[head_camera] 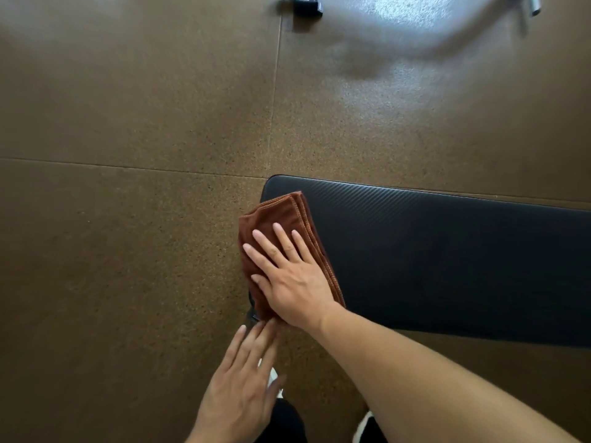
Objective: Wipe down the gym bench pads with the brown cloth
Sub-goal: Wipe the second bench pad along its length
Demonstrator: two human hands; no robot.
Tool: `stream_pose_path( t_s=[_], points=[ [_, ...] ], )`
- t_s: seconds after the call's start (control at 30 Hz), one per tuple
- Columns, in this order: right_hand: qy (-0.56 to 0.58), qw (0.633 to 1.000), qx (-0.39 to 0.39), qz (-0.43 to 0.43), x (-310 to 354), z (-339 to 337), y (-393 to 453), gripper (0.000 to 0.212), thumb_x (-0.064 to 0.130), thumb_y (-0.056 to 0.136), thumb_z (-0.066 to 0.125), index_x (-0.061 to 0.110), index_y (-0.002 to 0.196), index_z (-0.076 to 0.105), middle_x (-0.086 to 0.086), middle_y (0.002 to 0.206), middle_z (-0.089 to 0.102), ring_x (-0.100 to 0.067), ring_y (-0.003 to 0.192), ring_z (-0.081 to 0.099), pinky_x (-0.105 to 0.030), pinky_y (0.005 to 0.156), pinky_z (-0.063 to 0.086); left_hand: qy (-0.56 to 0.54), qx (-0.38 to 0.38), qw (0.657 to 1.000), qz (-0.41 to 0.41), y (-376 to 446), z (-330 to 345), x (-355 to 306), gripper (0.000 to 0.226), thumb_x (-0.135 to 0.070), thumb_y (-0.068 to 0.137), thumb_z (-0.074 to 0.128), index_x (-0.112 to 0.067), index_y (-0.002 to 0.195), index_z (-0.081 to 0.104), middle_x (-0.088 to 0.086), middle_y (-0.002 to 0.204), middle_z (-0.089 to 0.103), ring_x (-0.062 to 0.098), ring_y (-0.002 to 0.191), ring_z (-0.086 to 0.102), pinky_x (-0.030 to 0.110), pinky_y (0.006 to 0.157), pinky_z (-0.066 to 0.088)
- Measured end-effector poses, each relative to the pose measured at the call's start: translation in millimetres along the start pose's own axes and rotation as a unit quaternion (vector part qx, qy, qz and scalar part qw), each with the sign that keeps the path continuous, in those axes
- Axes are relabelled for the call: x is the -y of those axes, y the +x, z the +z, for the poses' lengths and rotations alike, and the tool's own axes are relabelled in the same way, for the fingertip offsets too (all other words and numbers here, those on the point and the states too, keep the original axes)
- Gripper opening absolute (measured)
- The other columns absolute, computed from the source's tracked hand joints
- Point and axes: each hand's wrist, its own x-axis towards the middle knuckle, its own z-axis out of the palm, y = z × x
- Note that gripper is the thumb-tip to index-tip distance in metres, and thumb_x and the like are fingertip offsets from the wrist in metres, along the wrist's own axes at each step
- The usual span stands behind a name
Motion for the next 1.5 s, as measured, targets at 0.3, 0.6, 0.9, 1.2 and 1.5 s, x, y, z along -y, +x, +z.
stream_pose_path(
  t_s=[0.3, 0.6, 0.9, 1.2, 1.5],
  points=[
    [0.048, 0.977, -0.076, 0.195, -67, -3, -38, 0.055, 0.038, 0.112, 0.014, 0.026, 0.165, 0.011, 0.005, 0.173, 0.004, -0.021, 0.159, -0.012, -0.045, 0.128, -0.006, 0.001, -0.011, 1.000, 0.023, 72, -31, -39, 0.068, -0.051, 0.105, 0.026, -0.007, 0.157, 0.035, 0.013, 0.169, 0.024, 0.026, 0.157, 0.019, 0.048, 0.121, 0.020],
    [0.029, 0.930, -0.088, 0.356, -271, -39, -171, 0.056, 0.041, 0.110, 0.011, 0.030, 0.165, 0.008, 0.011, 0.172, 0.001, -0.017, 0.159, -0.007, -0.041, 0.128, -0.006, -0.089, 0.079, 0.990, 0.070, 198, -31, -242, 0.082, -0.061, 0.104, 0.028, -0.015, 0.161, -0.010, 0.004, 0.168, -0.024, 0.016, 0.153, -0.029, 0.041, 0.128, -0.005],
    [0.055, 0.891, -0.076, 0.445, -356, -60, -288, 0.060, 0.052, 0.109, 0.015, 0.030, 0.164, 0.005, 0.003, 0.173, -0.002, -0.022, 0.159, -0.008, -0.046, 0.129, 0.001, 0.002, 0.166, 0.983, 0.074, 234, -28, -380, 0.088, -0.052, 0.107, 0.031, -0.001, 0.153, -0.024, 0.018, 0.159, -0.039, 0.029, 0.146, -0.039, 0.046, 0.123, -0.019],
    [0.052, 0.964, -0.074, 0.250, -251, -41, -194, 0.054, 0.045, 0.110, 0.016, 0.033, 0.163, 0.023, 0.009, 0.170, 0.016, -0.021, 0.159, -0.007, -0.037, 0.128, -0.004, 0.051, 0.158, 0.986, -0.004, 158, -14, -287, 0.087, -0.047, 0.109, 0.021, 0.008, 0.143, -0.038, 0.028, 0.146, -0.053, 0.038, 0.138, -0.049, 0.051, 0.113, -0.031],
    [0.010, 0.993, 0.074, -0.091, -25, -14, -48, 0.055, 0.036, 0.113, 0.026, 0.032, 0.165, 0.009, 0.008, 0.172, -0.002, -0.027, 0.156, -0.021, -0.043, 0.127, -0.014, -0.061, 0.173, 0.964, -0.190, 33, -26, -109, 0.087, -0.054, 0.105, 0.031, -0.011, 0.151, -0.030, 0.011, 0.154, -0.042, 0.028, 0.145, -0.039, 0.039, 0.116, -0.031]
  ],
)
